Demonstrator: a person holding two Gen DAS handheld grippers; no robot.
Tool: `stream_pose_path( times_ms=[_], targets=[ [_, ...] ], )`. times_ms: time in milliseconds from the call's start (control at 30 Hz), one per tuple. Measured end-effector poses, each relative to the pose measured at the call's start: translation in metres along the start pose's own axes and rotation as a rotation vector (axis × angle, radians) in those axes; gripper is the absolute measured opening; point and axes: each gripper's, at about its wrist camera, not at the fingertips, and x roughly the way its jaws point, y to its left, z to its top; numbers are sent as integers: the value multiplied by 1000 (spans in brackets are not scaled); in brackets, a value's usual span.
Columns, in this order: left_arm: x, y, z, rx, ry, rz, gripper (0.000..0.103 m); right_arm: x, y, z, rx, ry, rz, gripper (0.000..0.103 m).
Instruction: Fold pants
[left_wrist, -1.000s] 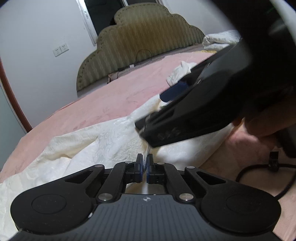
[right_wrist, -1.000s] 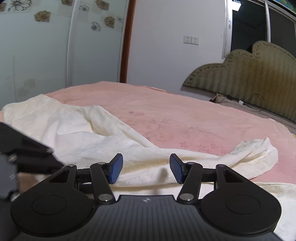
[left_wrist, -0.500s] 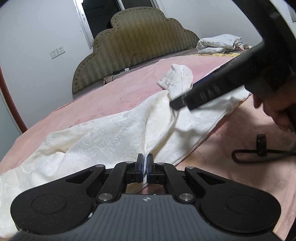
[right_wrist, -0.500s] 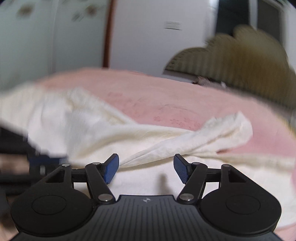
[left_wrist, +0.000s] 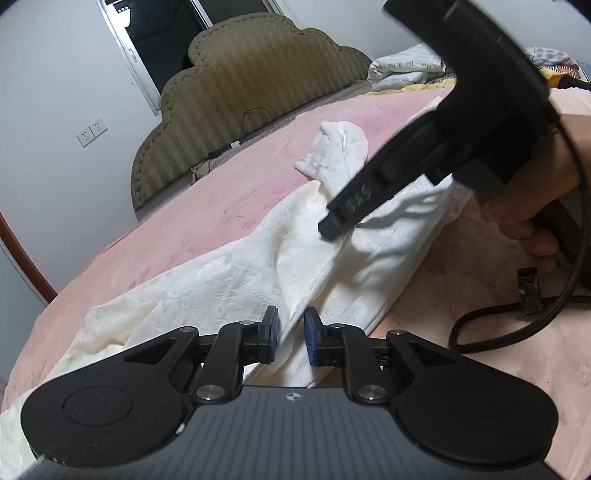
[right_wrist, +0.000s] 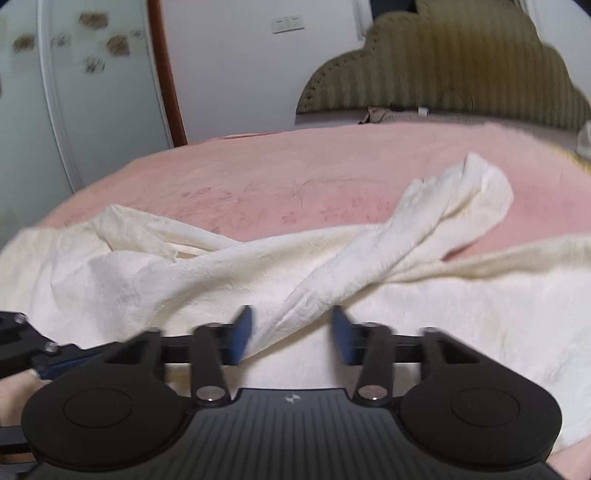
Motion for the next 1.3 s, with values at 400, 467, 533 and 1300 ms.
stream_pose_path(
  times_ms=[400, 467, 533, 1300],
  targets=[
    [-26, -3, -11, -4, -45, -54, 5, -55, 1, -17, 10, -60, 57, 9],
    [-21, -5, -14, 4, -33, -57, 5, -55, 0, -19, 19, -35, 59, 9],
    [-16, -7, -15, 14, -20, -56, 7, -48, -3, -22, 41, -13, 48, 9],
    [-2, 16, 18, -224, -83, -120, 37, -63, -12, -25, 23, 68, 68, 16]
  ],
)
